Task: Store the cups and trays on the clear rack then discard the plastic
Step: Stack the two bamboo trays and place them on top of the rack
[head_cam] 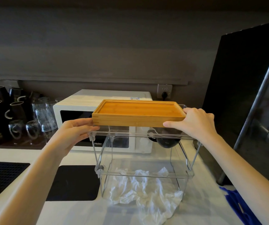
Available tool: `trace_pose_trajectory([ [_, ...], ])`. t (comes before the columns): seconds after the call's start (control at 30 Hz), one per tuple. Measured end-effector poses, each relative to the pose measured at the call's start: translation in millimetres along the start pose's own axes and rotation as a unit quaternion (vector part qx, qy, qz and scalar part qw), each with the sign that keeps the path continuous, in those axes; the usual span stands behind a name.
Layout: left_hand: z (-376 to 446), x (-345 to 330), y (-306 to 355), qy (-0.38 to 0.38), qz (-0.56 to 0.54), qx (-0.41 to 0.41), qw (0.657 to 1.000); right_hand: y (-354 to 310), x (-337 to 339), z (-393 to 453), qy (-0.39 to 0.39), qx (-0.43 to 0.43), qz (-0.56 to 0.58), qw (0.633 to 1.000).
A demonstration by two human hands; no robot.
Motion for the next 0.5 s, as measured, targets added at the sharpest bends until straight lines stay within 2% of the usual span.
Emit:
trace_pose_trajectory([
  [0.23,9,7,-2,0.008,-0.002,0.006,1.0,0,-1,5,-0.01,-0.015,0.016,1.0],
  [0.4,22,12,5,0.074,0.121,-0.017,0.99,-2,-2,4,-0.009,-0.017,0.004,1.0],
  [0.5,28,9,9,0.133,0.202,-0.053,0.969,-2,-3,3,-0.007,-0.014,0.002,1.0],
])
Point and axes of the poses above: each hand's wrist, its own z-axis towards the middle knuckle, its own x-axis out of the back of the hand, y = z × x, the point moved 3 cm from there along z, towards the middle knuckle, and after that the axes turned 6 degrees about -y, right-handed, at the moved point
